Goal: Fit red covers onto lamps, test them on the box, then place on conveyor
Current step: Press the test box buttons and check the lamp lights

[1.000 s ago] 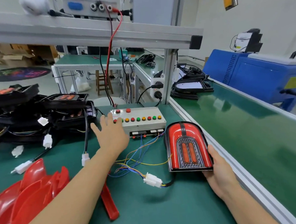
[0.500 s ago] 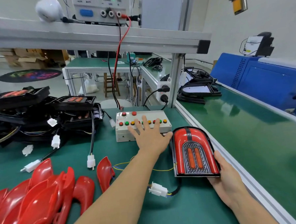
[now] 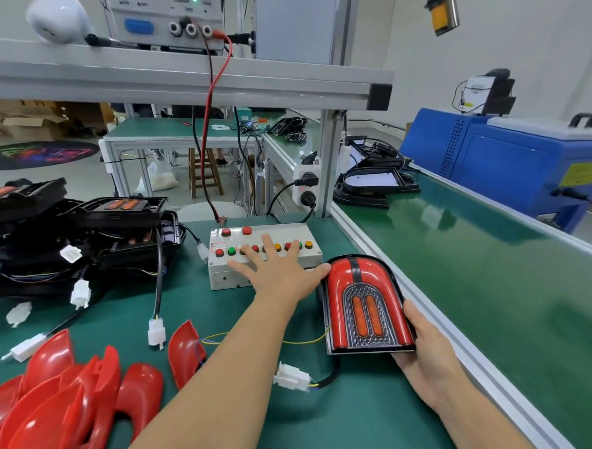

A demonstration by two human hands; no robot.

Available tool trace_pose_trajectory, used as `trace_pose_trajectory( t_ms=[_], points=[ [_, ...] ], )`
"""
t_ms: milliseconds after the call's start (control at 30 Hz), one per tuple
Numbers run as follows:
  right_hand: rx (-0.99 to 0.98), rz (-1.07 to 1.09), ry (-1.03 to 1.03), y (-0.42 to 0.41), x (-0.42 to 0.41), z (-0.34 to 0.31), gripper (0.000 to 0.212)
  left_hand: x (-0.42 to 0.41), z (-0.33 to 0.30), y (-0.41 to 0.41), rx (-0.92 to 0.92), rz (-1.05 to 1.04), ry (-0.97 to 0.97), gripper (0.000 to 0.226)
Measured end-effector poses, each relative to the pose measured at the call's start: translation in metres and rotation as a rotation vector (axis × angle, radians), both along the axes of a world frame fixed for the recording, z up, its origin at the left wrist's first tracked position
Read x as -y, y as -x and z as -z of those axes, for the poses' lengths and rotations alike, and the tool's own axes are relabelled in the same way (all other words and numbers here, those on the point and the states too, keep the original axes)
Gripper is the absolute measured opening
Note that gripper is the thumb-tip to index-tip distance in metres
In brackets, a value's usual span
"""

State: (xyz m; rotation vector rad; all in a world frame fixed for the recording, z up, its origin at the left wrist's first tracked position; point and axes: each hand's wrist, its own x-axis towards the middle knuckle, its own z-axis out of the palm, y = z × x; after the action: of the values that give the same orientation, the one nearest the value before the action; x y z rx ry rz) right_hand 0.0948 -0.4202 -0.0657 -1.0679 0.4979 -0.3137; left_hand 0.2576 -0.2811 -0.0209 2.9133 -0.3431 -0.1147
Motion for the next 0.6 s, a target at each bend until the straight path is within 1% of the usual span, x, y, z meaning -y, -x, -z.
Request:
trace_pose_trajectory(
  t_ms=[300,467,600],
  points=[
    [-0.015,0.009,0.029,0.0018,-0.0017,-0.0028,0.035,0.0023,-0.0043,-0.0028,-0.038,0.014,-0.017,0.084],
    [0.031,0.057,0.015,0.002,-0.0036,0.0004,0.043,0.0026,-0.0001,-0.0056,-0.018,0.014,0.011,0.076],
    [0.042,0.091,-0.002,0.0042,-0.0048,0.0021,0.038,0.0027,0.0011,-0.0086,-0.009,0.004,0.051,0.069]
  ],
)
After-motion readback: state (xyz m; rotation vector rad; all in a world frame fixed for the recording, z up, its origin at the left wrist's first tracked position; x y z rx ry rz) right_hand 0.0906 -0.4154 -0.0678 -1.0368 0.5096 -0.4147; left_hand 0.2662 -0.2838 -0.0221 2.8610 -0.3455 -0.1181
